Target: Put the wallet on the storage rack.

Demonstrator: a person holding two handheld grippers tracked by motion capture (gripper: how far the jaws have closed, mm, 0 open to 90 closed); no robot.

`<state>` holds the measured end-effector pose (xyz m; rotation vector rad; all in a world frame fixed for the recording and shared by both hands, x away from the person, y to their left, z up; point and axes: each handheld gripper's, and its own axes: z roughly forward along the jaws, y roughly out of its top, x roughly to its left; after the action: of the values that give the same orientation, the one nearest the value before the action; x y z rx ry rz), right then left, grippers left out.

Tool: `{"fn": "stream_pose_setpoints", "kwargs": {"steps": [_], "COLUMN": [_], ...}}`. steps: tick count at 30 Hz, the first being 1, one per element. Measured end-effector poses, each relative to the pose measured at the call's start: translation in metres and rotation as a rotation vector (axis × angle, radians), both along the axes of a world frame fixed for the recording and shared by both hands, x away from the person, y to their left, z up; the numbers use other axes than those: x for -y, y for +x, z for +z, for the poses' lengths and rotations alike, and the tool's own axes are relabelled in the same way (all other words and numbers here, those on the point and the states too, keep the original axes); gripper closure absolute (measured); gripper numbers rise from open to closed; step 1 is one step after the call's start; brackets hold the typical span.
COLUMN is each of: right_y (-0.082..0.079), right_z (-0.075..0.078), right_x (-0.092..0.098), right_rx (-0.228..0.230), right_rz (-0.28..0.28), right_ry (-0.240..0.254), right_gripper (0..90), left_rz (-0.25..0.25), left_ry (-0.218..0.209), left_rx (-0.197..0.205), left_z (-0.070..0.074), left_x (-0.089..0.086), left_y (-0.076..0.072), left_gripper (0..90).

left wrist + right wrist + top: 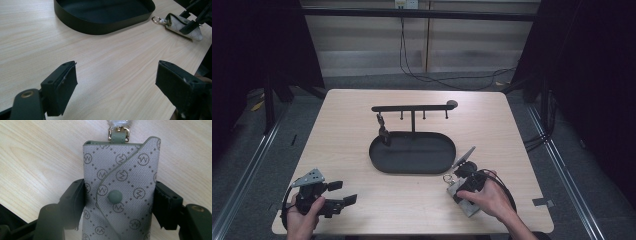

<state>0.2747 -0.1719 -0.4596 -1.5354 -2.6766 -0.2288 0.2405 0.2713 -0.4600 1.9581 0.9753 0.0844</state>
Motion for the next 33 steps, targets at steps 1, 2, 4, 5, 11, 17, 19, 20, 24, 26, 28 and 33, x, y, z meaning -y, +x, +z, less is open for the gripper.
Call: {"fn": "stream_pose_setpoints", "kwargs": {"steps": [1,2,4,5,11,17,19,20,24,26,28,33], "right_y": [0.001,0.002,0.005,0.006,0.008,0.009,0.009,0.009,0.01,0.01,0.01,0.011], "right_z": [0.001,0.002,0.004,0.006,0.013,0.019,0.02,0.021,0.026,0.029,0.033,0.042], "right_x": [0.0,0.0,0.0,0.0,-0.002,0.001,0.003,0.004,0.007,0.006,0.007,0.01], "right_rx": [0.001,0.0,-0.005,-0.006,-0.008,-0.015,-0.011,-0.01,0.001,0.003,0.008,0.013], "right_rz": [-0.003,-0.005,-0.003,-0.006,0.006,0.005,0.001,-0.002,-0.011,-0.01,-0.009,-0.016], "right_ry": [0.003,-0.001,-0.003,-0.002,-0.001,0.002,0.004,0.006,0.016,0.012,0.013,0.011], "right_gripper": [33.7,33.8,33.9,33.9,34.0,34.1,34.0,34.1,34.1,34.1,34.1,34.1], "left_rz": [-0.003,-0.001,-0.003,-0.004,-0.003,0.0,0.004,0.004,0.003,0.003,-0.005,-0.01], "left_ry": [0.0,-0.001,-0.002,0.0,-0.007,-0.007,-0.003,-0.004,-0.006,-0.005,0.006,0.003], "left_rx": [-0.001,-0.001,-0.002,-0.003,-0.006,-0.009,-0.01,-0.011,-0.011,-0.014,-0.009,-0.012], "left_z": [0.0,0.0,0.0,0.0,0.001,0.0,0.0,0.0,0.0,0.0,0.0,0.0], "left_x": [0.0,0.0,0.001,0.001,-0.001,-0.001,-0.001,-0.001,-0.002,-0.001,0.0,0.0], "left_y": [0.0,0.0,0.0,0.0,0.001,0.001,0.001,0.001,0.001,0.001,0.001,0.0], "left_gripper": [17.1,17.1,17.1,17.1,17.1,17.1,17.1,17.1,17.3,17.3,17.3,17.3]}}
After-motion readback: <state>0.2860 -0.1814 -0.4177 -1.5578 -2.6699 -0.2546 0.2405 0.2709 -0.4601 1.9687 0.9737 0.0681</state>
